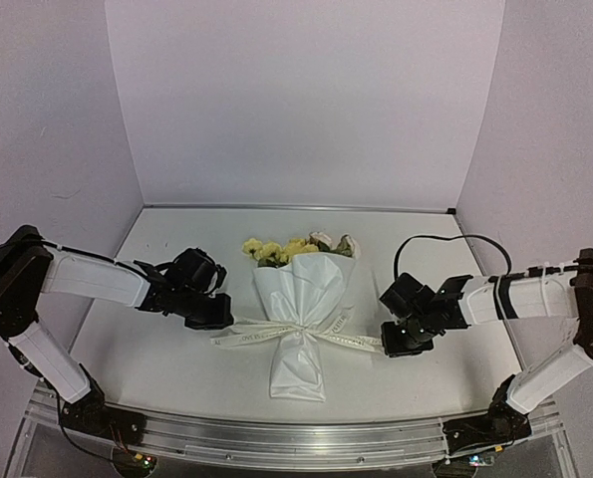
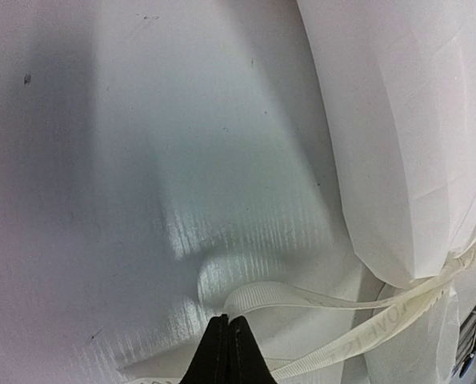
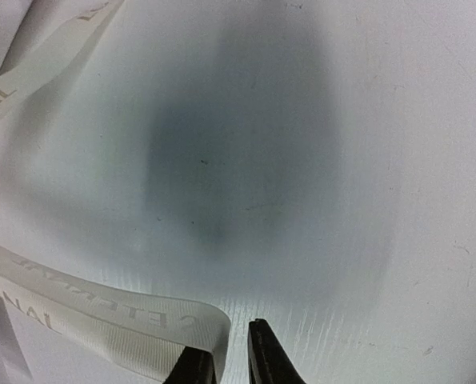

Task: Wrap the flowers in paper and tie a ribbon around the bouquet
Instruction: Tie the half-tied ribbon around the folded bouquet.

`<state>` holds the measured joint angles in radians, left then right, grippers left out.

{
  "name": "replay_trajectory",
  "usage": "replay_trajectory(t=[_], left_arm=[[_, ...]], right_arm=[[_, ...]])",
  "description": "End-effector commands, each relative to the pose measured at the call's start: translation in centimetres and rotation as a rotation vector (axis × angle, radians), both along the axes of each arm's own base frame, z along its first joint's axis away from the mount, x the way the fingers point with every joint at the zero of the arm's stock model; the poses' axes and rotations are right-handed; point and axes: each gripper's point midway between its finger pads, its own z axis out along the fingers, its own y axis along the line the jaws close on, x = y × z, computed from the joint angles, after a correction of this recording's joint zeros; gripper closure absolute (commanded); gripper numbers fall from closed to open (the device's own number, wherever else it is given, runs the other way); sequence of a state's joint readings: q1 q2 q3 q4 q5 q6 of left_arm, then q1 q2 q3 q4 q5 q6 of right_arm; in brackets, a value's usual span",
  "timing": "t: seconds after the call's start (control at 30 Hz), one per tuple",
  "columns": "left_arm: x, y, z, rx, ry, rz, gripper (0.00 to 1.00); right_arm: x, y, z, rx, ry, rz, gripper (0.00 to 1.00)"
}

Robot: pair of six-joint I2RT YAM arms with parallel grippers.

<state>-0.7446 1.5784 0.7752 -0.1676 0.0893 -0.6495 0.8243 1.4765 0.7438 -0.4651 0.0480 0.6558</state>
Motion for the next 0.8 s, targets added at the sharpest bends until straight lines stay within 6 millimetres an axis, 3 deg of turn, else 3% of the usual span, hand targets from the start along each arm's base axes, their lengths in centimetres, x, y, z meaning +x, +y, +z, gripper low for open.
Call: replay_trajectory(t=[0.0,0.1,0.17,0.23,0.33,0.43,0.53,0.6,0.77], left_arm=[[1.2,0.4,1.9,0.040,-0.066,0.028,0.83],[1.8,0.9,3.5,0.042,-0.113,0.057,0.69],[2.2,1.1,4.7,0.035,-0.147,0.075,0.49],[2.4,1.1,6.1,0.009,-0.183,0.084,0.38],[2.7,1.3,8.1,-0.019,-0.240,0.092,0.27],[3.0,1.4,10.3,-0.045,-0.301,0.091,0.21],[3.3,1.6,13.4,-0.081,-0.380,0.099,0.17],[3.6,1.9,15.7,-0.095,-0.436,0.105,0.02],[4.3,3.3,21.7,-0.131,-0.571,0.157,0.00]], right_arm=[[-0.6,0.0,0.5,-0.030,0.032,0.027,0.68],[-0.6,0.4,1.0,-0.008,0.026,0.036,0.58],[-0.5,0.8,1.4,0.013,0.023,0.047,0.49],[-0.4,1.6,1.9,0.050,0.015,0.067,0.39],[-0.2,2.7,2.8,0.106,-0.002,0.108,0.24],[0.2,3.1,4.0,0.129,-0.040,0.121,0.03],[0.8,2.8,5.7,0.149,-0.095,0.110,0.02],[1.1,2.5,6.8,0.155,-0.133,0.100,0.02],[1.7,0.4,10.1,0.112,-0.241,0.076,0.02]])
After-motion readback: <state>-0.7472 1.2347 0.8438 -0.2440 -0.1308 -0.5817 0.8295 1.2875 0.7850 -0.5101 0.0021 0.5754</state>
